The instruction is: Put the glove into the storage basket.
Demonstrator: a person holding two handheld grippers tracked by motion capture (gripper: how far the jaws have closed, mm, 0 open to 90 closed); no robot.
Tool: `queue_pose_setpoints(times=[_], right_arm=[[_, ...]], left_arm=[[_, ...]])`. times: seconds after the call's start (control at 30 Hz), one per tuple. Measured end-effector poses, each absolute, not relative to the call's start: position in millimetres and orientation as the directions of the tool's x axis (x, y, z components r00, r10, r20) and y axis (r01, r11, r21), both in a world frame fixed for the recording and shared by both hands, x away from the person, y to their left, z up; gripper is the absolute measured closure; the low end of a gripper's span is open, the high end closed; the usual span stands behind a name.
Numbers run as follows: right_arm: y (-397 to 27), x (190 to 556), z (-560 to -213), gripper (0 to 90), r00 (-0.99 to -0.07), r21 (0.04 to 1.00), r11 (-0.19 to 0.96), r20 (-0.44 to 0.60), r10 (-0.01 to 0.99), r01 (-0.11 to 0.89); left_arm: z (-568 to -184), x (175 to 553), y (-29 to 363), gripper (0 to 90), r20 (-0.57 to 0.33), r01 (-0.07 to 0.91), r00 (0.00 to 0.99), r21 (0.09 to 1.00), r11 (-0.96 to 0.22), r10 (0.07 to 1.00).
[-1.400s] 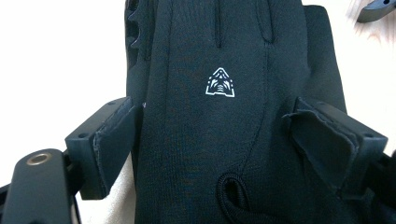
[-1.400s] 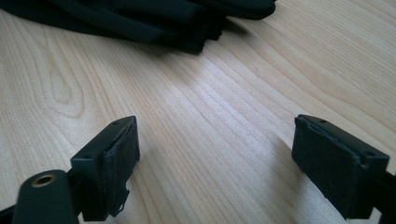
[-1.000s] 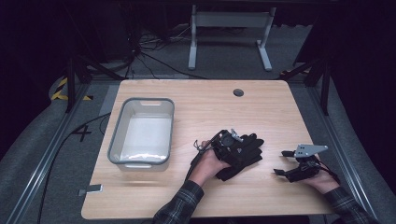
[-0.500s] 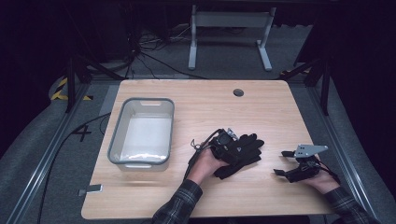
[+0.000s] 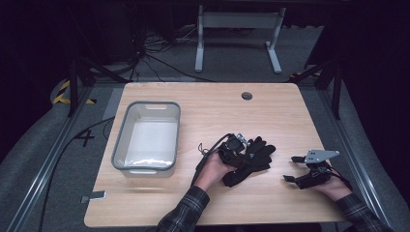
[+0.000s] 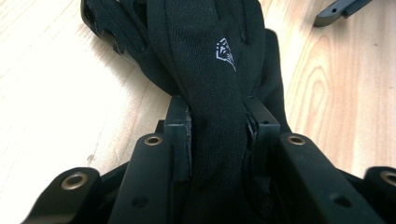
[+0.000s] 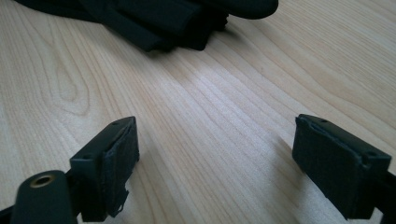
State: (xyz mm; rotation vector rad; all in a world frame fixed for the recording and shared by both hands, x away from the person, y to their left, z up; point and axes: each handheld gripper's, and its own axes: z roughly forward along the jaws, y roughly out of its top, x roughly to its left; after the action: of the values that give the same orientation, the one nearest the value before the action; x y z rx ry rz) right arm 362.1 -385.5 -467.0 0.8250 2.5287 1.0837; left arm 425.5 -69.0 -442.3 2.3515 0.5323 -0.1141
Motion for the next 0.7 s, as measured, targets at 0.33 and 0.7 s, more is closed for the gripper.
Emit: queue_pose_setpoints(times=[0.33,0.7], right_arm=[[-385.2,362.0,-467.0,15.2,-0.803,0.728,0.561,-0.025,0.596,0.394],[-385.2,362.0,-467.1,15.1,-0.803,0.728,0.561,-0.025,0.596,0.394]], left_arm=[[-417.4,420.0,-61.0,68.7,-0.227,0.412,0.907,0.655,-0.633,0.356],[-388.5,426.1,-33.7,68.6,-0.231,0.439,0.887,0.691,-0.574,0.4]])
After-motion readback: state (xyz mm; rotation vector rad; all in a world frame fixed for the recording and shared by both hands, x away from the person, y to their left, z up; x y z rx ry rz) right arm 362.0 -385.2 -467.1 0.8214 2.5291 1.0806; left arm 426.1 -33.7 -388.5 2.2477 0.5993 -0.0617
